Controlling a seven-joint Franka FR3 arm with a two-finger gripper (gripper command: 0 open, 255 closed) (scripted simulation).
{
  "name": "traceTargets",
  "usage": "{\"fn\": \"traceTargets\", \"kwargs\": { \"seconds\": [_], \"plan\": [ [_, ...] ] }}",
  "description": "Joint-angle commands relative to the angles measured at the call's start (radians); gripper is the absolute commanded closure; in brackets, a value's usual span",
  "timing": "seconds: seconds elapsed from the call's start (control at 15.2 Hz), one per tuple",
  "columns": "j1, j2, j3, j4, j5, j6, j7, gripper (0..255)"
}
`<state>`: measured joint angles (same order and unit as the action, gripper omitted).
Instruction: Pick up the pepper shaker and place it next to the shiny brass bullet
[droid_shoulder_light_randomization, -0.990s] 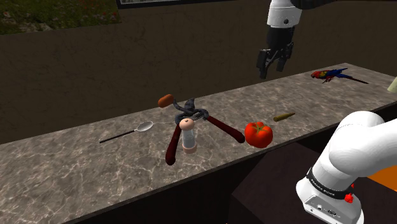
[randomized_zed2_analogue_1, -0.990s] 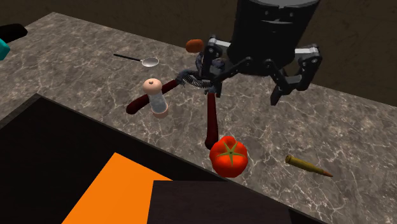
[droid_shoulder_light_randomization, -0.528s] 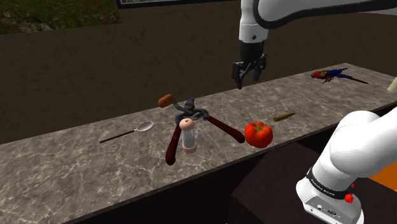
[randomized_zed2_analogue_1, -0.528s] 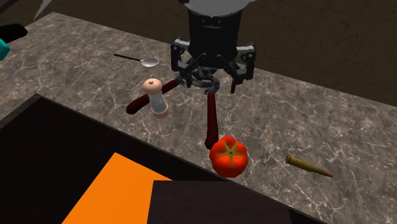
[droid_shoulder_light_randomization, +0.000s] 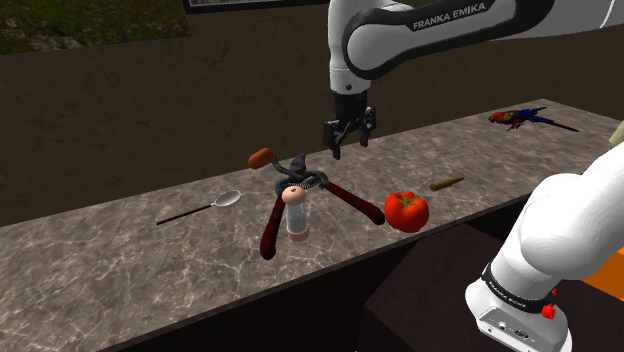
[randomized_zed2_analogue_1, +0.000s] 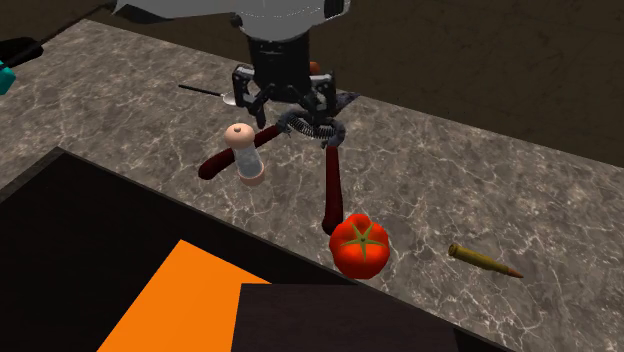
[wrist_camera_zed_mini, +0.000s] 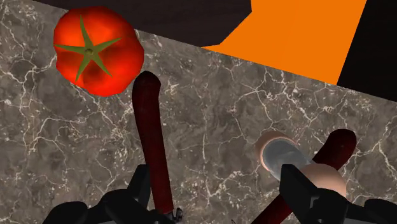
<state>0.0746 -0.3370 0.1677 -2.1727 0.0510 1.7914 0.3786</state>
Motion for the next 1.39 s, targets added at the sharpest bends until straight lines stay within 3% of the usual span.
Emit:
{"fn": "traceTargets", "kwargs": {
  "seconds": [0.0,0.86,1.32],
  "plan": [
    [0.008,0.067,0.02,0.039,0.001,0.023,0.025,0],
    [0.081,0.541,0.109,0.387,-0.072,0.113,0.184,0],
    [0.083,0.561,0.107,0.317,-0.079,0.202,0.189,0]
  ]
}}
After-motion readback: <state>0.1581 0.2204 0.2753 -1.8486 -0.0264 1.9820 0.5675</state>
